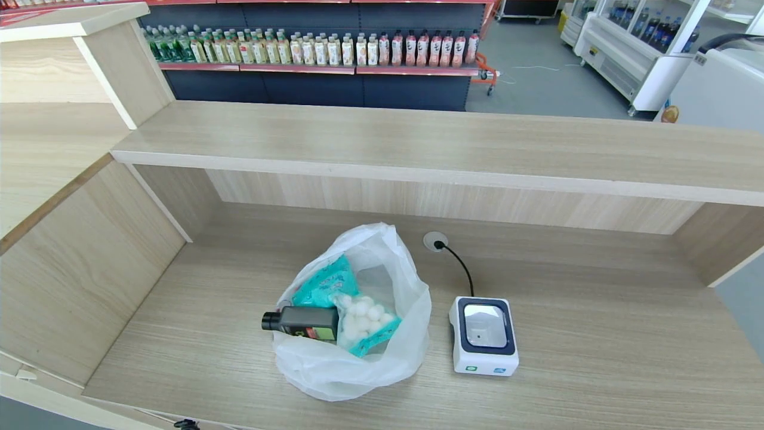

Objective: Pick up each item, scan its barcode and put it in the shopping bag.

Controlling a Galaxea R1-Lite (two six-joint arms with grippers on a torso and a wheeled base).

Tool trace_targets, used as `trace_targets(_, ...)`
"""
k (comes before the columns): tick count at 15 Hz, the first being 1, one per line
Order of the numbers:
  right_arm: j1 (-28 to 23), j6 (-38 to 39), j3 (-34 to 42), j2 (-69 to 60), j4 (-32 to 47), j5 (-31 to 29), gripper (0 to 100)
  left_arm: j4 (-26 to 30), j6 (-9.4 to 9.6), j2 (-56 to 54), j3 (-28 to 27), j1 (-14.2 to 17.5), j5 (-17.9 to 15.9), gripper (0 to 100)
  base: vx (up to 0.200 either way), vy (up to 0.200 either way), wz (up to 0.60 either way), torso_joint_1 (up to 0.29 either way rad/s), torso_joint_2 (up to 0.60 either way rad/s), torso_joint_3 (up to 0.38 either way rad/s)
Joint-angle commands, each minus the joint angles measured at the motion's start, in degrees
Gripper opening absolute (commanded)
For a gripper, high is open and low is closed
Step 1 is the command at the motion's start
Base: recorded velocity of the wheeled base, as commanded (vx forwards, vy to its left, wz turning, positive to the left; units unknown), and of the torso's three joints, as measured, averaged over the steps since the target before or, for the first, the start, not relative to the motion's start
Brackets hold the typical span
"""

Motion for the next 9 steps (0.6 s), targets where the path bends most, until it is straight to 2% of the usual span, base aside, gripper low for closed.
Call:
trace_targets(1,0.03,0.06,0.0,0.11,0.0,-0.01,100,0.0,0.01,-0.02,0.01,0.0,0.0,100,0.0,0.0,0.0,0.0,0.0,0.0)
trace_targets(9,0.03,0.06,0.0,0.11,0.0,-0.01,100,0.0,0.01,-0.02,0.01,0.0,0.0,100,0.0,0.0,0.0,0.0,0.0,0.0)
